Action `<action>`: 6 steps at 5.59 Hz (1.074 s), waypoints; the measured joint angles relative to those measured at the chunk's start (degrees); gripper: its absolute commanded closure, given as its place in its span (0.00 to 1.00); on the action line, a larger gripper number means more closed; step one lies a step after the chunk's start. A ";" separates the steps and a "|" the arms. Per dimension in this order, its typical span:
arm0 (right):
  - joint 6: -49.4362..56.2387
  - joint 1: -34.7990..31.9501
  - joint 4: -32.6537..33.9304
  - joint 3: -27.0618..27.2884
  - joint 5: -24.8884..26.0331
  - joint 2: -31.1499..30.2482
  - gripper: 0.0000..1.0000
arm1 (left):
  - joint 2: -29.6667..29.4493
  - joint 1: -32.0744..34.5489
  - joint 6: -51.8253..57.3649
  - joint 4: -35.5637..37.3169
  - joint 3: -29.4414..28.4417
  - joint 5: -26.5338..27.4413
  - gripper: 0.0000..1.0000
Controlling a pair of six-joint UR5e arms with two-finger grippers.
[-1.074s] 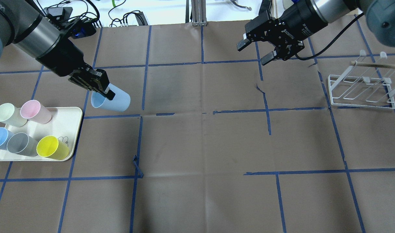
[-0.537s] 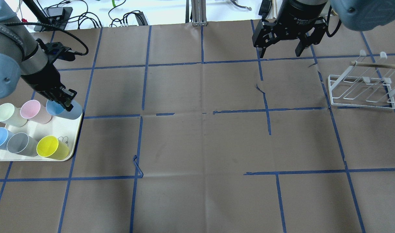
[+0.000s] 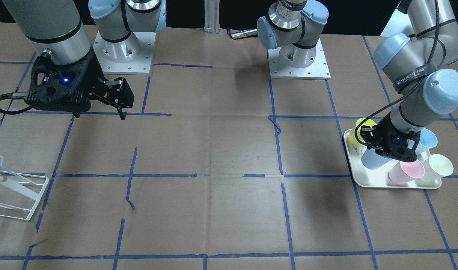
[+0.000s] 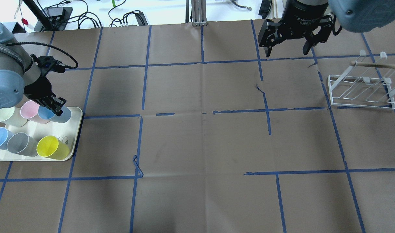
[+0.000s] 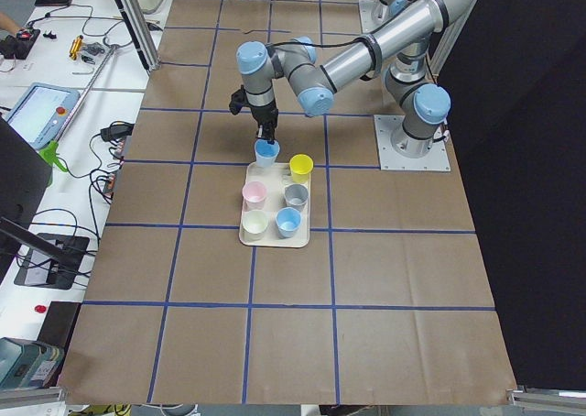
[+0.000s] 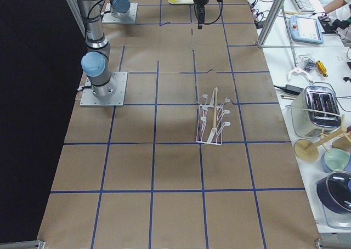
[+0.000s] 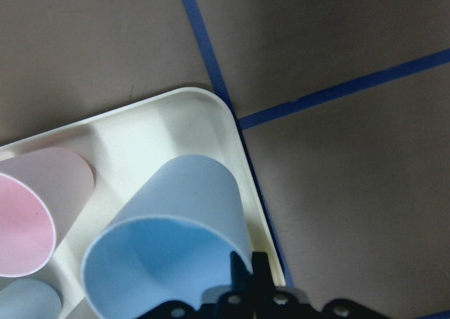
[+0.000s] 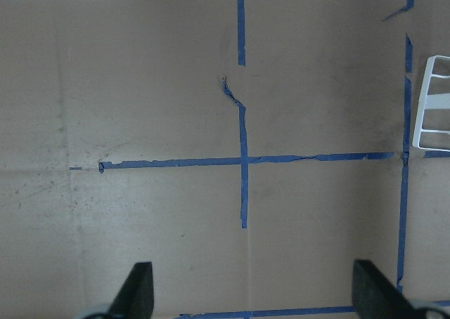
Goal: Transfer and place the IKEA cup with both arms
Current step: 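Lower the light blue cup onto the white tray with the left gripper, then open the left gripper and raise it away from the tray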
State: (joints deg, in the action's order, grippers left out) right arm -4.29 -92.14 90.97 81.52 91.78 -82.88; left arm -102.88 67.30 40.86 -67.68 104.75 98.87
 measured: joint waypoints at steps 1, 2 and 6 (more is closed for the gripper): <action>-1.28 1.78 -0.16 0.03 -0.71 -0.23 0.00 | -1.86 -0.11 0.01 0.48 -0.30 1.59 0.95; -1.92 2.74 -0.45 0.02 -1.98 -0.41 0.00 | -2.91 -0.14 0.01 0.50 -0.36 2.18 0.94; -3.44 2.68 -1.47 -0.05 -2.41 -0.47 0.00 | -5.82 0.04 -0.02 0.60 -0.93 2.35 0.01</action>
State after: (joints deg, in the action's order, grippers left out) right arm -7.74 -89.46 89.50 81.46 89.37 -83.35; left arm -108.70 67.34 40.84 -67.09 103.82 101.23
